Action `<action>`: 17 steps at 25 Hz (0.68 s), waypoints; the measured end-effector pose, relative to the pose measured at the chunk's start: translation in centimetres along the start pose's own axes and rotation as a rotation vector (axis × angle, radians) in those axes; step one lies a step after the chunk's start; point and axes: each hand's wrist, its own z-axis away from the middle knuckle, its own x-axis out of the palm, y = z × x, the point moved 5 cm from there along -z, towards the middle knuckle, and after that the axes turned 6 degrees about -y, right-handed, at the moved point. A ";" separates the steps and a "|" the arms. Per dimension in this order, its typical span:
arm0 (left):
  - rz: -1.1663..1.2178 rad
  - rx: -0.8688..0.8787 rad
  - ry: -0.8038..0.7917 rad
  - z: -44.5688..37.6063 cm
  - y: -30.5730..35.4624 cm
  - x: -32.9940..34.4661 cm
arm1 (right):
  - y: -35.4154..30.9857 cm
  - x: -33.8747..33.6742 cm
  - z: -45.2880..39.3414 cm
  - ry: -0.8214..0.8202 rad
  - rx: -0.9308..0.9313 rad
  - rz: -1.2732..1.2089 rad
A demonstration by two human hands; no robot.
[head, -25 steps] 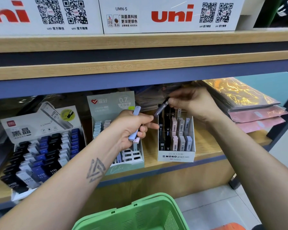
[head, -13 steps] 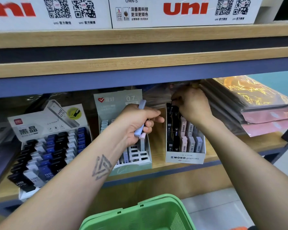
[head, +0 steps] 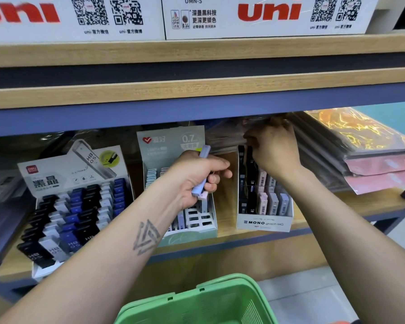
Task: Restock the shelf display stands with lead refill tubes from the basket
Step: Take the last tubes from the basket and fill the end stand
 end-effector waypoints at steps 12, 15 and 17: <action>-0.283 -0.134 -0.159 1.9 -2.3 2.4 | -2.8 -1.5 4.6 -0.659 0.041 -1.178; -0.155 -0.135 -0.195 1.9 -2.5 2.2 | -0.6 -1.4 4.6 -0.593 0.219 -1.311; -0.047 -0.139 -0.183 1.9 -2.5 1.8 | 0.5 -1.5 4.5 -0.540 0.303 -1.368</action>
